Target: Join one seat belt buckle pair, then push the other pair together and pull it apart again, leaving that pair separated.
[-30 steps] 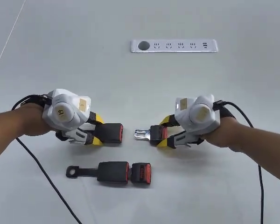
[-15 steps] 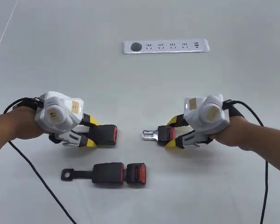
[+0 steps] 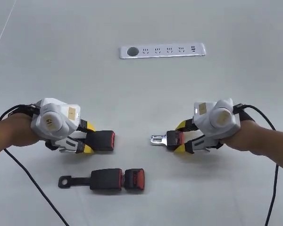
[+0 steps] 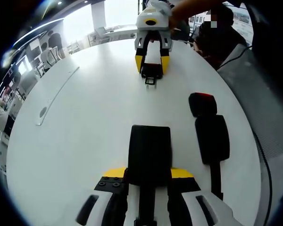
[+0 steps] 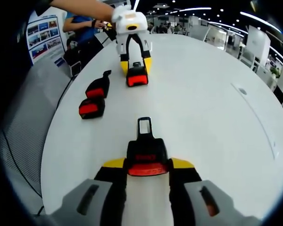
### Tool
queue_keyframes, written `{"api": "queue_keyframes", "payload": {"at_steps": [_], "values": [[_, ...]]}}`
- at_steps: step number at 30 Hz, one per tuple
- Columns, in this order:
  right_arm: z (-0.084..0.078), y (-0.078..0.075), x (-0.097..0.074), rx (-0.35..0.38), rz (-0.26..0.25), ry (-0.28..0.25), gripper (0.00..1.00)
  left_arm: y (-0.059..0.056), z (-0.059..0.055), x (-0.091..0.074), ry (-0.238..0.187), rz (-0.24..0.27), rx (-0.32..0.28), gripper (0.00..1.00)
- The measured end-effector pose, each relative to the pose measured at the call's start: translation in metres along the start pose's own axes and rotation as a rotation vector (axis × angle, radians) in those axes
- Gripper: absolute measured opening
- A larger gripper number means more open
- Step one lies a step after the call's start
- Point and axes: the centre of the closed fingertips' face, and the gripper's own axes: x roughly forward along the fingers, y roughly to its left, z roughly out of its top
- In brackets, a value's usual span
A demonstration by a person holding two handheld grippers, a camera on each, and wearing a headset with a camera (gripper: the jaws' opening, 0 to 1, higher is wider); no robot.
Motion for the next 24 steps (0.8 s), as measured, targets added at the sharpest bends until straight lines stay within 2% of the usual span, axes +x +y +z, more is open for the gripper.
{"api": "queue_keyframes", "payload": {"at_steps": [11, 19, 21, 23, 24], "values": [[-0.017, 0.000, -0.010, 0.022, -0.007, 0.014, 0.35, -0.001, 0.000, 0.001, 0.005, -0.002, 0.004, 0.33], [-0.019, -0.001, -0.012, 0.015, -0.026, 0.009, 0.36, -0.001, 0.000, 0.001, 0.007, 0.001, -0.011, 0.33], [-0.018, -0.001, -0.012, 0.014, -0.036, 0.006, 0.41, -0.001, 0.001, 0.001, 0.021, 0.008, -0.018, 0.34], [-0.016, -0.003, -0.011, 0.046, -0.059, -0.006, 0.47, 0.000, 0.001, 0.000, 0.045, 0.035, -0.054, 0.38], [-0.015, -0.008, -0.013, 0.039, -0.097, -0.011, 0.50, -0.001, 0.004, -0.001, 0.026, 0.029, -0.056, 0.45]]}}
